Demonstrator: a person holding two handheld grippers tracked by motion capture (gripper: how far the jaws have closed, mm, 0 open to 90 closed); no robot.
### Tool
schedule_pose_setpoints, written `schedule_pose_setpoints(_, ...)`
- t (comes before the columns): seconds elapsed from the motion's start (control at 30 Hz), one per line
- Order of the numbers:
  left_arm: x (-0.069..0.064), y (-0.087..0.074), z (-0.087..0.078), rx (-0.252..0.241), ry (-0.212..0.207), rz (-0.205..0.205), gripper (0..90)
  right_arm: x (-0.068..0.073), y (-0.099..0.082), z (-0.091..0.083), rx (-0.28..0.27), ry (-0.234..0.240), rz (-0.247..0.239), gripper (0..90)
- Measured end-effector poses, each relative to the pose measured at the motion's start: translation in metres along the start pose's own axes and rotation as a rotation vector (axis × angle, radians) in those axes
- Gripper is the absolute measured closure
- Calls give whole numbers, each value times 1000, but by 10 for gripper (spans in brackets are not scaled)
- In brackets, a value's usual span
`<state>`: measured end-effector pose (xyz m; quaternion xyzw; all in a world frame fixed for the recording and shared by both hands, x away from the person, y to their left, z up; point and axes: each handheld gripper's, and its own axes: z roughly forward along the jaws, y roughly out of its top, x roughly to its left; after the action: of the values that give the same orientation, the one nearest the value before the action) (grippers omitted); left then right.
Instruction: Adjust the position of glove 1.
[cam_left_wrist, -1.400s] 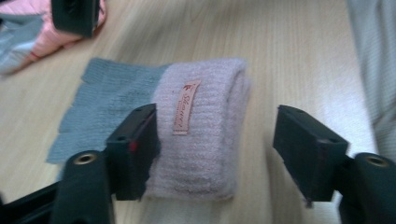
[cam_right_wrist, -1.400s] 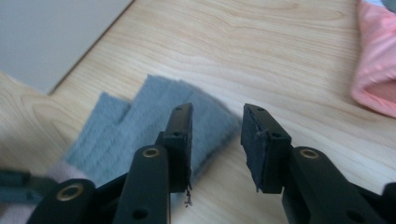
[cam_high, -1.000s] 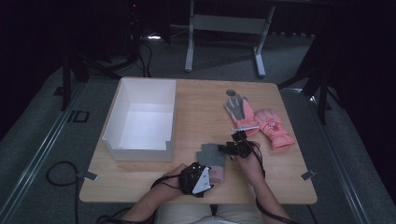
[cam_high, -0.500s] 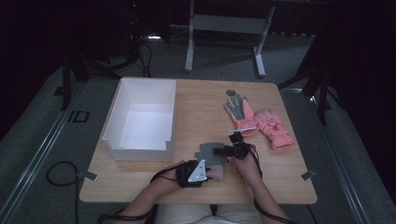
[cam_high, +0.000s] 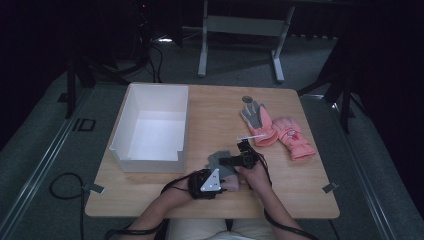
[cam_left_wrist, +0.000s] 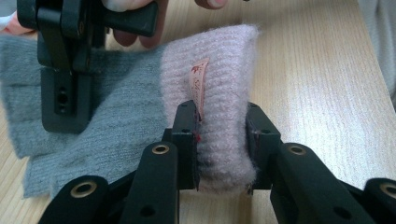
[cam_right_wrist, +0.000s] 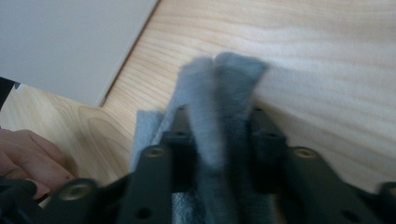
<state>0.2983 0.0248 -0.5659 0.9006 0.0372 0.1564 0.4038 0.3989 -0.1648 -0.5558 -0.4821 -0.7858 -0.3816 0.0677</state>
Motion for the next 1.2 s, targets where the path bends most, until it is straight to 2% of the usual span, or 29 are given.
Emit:
schedule_pose_setpoints(0.1, 0, 0, 0, 5, -6, -10, 703, 7, 1, -7, -39, 7, -67, 700)
schedule_pose_setpoints(0.17, 0, 1, 0, 5, -7, -5, 703, 13, 1, -12, -58, 21, -139, 702)
schedule_pose_setpoints(0.2, 0, 1, 0, 4, -9, -7, 703, 19, 1, -14, -68, 0, -198, 707)
schedule_pose_setpoints(0.27, 0, 1, -1, 6, -5, -12, 704, 26, -1, -16, -75, -50, -270, 718)
schedule_pose_setpoints(0.3, -1, 1, -1, 8, 0, -14, 704, 27, -1, -17, -79, -54, -273, 724)
schedule_pose_setpoints(0.37, -2, 5, -3, 39, 14, 10, 705, 27, 0, -20, -90, -46, -251, 728)
schedule_pose_setpoints(0.43, 1, 6, -5, 49, 7, 3, 706, 28, 0, -24, -97, -27, -240, 731)
schedule_pose_setpoints(0.53, 2, 9, -7, 42, 3, -5, 708, 31, 1, -30, -105, -35, -256, 731)
schedule_pose_setpoints(0.67, 8, 18, -20, 10, -18, -41, 708, 34, 4, -40, -132, -23, -260, 731)
schedule_pose_setpoints(0.77, 13, 33, -34, 3, -14, -36, 707, 37, 10, -53, -161, -1, -254, 732)
schedule_pose_setpoints(0.87, 16, 49, -47, 3, -2, -16, 707, 45, 16, -70, -197, 0, -278, 732)
schedule_pose_setpoints(1.0, 20, 70, -61, 25, 5, 14, 708, 52, 24, -88, -225, 12, -281, 732)
schedule_pose_setpoints(1.2, 32, 91, -81, 48, 2, 31, 708, 59, 35, -105, -256, 29, -274, 732)
